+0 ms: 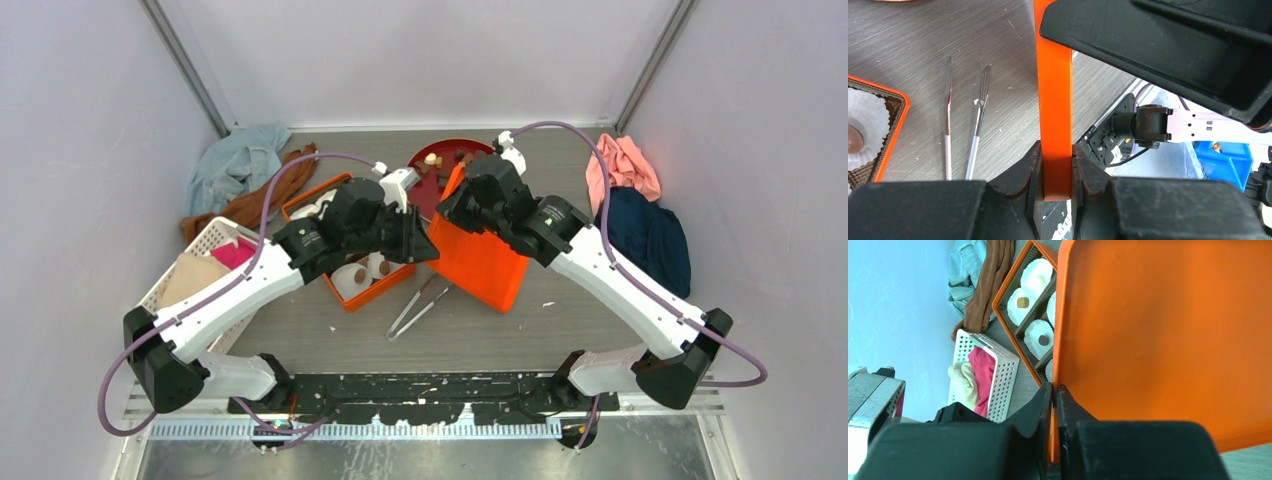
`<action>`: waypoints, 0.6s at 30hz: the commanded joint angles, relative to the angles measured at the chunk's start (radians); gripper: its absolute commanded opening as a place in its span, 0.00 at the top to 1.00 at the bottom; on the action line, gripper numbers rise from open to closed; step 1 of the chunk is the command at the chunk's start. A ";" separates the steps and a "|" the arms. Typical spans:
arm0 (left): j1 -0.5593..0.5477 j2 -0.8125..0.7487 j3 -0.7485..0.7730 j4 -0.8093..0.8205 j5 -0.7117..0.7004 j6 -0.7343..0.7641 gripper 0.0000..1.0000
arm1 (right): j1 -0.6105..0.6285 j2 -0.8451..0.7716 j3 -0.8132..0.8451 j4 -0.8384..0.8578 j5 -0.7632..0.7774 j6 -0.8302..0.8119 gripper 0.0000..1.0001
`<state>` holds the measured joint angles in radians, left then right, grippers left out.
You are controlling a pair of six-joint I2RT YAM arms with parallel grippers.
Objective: Pack the chocolate
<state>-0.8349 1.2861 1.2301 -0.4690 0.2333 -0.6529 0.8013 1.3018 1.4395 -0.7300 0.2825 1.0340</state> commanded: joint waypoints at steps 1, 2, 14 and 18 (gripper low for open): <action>0.001 -0.044 0.037 0.049 -0.042 0.014 0.90 | 0.004 -0.038 0.010 0.052 0.002 -0.012 0.81; 0.000 -0.047 0.036 0.046 -0.049 0.016 0.91 | 0.004 -0.039 0.009 0.052 0.002 -0.013 0.75; 0.018 -0.079 0.084 -0.038 -0.119 0.026 0.93 | 0.004 -0.123 0.065 -0.072 0.140 -0.085 0.16; 0.064 -0.078 0.193 -0.140 -0.118 -0.029 0.94 | 0.004 -0.228 0.034 -0.084 0.195 -0.247 0.16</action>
<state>-0.8143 1.2560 1.2770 -0.5732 0.1459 -0.6491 0.8013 1.1969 1.4490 -0.8009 0.3771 0.9520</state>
